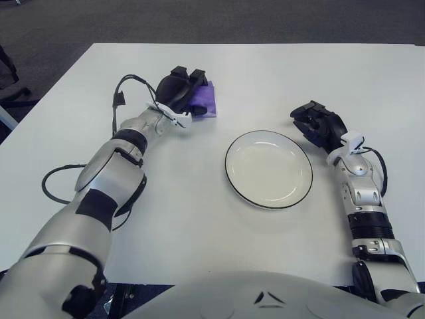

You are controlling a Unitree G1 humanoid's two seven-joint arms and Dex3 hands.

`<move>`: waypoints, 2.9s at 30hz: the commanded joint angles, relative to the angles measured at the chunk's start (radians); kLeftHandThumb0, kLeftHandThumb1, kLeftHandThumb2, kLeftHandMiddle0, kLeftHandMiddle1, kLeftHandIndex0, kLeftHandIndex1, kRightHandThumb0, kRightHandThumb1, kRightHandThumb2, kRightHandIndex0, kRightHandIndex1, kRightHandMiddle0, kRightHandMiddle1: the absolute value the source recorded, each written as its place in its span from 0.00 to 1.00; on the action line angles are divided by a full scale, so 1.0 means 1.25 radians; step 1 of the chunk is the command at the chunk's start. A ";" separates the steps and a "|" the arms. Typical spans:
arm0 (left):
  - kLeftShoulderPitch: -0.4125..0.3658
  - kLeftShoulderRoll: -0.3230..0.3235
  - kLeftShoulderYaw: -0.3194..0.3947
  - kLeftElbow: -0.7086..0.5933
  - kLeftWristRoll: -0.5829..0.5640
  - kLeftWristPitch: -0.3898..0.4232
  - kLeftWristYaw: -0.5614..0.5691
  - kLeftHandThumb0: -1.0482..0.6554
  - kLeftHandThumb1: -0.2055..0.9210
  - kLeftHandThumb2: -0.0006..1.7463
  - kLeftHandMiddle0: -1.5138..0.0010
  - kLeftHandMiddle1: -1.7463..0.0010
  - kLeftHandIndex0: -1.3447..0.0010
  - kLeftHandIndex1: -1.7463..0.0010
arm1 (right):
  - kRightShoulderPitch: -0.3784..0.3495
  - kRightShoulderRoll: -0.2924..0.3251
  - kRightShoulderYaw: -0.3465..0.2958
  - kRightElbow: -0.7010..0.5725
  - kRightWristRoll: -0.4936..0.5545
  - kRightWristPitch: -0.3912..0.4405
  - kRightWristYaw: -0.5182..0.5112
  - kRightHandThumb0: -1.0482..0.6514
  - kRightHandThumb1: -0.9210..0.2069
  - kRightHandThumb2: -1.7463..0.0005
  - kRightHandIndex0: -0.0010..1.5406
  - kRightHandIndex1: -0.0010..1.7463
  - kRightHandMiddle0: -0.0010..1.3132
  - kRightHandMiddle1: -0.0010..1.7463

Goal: Put the tissue paper into the plate.

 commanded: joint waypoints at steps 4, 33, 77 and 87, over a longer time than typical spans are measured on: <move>-0.004 0.023 -0.028 -0.012 0.036 -0.057 0.069 0.39 0.71 0.54 0.57 0.00 0.71 0.00 | 0.041 -0.005 0.011 0.026 -0.011 0.027 0.018 0.61 0.00 0.91 0.43 0.73 0.36 0.72; -0.080 0.037 0.009 -0.193 0.066 -0.348 0.319 0.59 0.73 0.42 0.49 0.00 0.60 0.00 | 0.028 -0.010 0.005 0.040 -0.008 0.030 0.018 0.61 0.00 0.91 0.42 0.73 0.35 0.73; 0.144 -0.067 0.078 -0.500 0.164 -0.579 0.139 0.63 0.95 0.10 0.56 0.00 0.52 0.00 | 0.006 0.004 -0.009 0.078 -0.007 0.032 0.003 0.61 0.00 0.91 0.42 0.74 0.36 0.72; 0.140 -0.064 0.059 -0.475 0.147 -0.603 0.088 0.60 0.98 0.05 0.60 0.00 0.55 0.00 | 0.006 0.008 -0.011 0.081 -0.006 0.030 0.000 0.61 0.00 0.91 0.41 0.75 0.36 0.71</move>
